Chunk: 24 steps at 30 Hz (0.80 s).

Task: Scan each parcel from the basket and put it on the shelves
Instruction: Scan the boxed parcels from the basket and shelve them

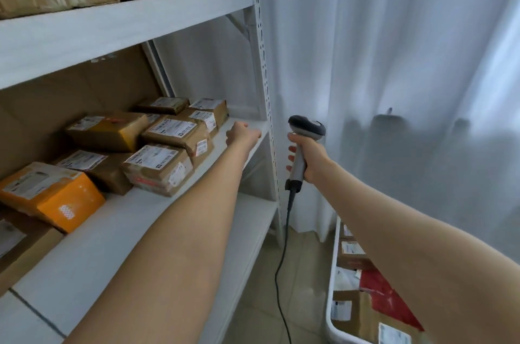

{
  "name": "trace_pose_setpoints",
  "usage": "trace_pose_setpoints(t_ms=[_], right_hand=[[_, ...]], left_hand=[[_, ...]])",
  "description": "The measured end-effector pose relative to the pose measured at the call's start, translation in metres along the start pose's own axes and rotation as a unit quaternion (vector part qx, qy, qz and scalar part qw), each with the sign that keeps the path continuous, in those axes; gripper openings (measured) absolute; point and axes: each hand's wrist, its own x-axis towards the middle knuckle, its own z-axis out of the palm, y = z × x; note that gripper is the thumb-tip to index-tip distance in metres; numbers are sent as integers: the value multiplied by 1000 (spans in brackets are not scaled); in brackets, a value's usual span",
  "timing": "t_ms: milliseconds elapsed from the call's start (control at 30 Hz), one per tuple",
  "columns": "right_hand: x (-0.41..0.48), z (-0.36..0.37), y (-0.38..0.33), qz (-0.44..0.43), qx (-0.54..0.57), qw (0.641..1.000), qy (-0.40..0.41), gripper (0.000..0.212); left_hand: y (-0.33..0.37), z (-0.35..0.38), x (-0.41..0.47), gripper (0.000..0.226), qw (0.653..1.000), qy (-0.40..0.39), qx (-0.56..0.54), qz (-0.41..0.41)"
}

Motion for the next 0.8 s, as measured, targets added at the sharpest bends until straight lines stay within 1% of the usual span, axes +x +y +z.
trace_pose_setpoints(t_ms=[67, 200, 333, 400, 633, 800], right_hand=[[-4, -27, -3, -4, 6, 1000, 16, 19], [-17, -88, -8, -12, 19, 998, 62, 22], [-34, -162, -11, -17, 47, 993, 105, 42], [-44, -204, -11, -10, 68, 990, 121, 48], [-72, -336, 4, 42, 126, 977, 167, 51], [-62, -395, 33, 72, 153, 968, 186, 46]], left_hand=[[11, 25, -11, 56, 999, -29, 8, 12], [28, 81, -39, 58, 996, -77, 12, 39], [49, 143, -78, 56, 992, -116, 9, 42], [59, 176, -103, 53, 990, -131, 14, 45], [69, 285, -184, 54, 982, -180, 43, 40], [54, 338, -210, 53, 974, -212, 71, 21]])
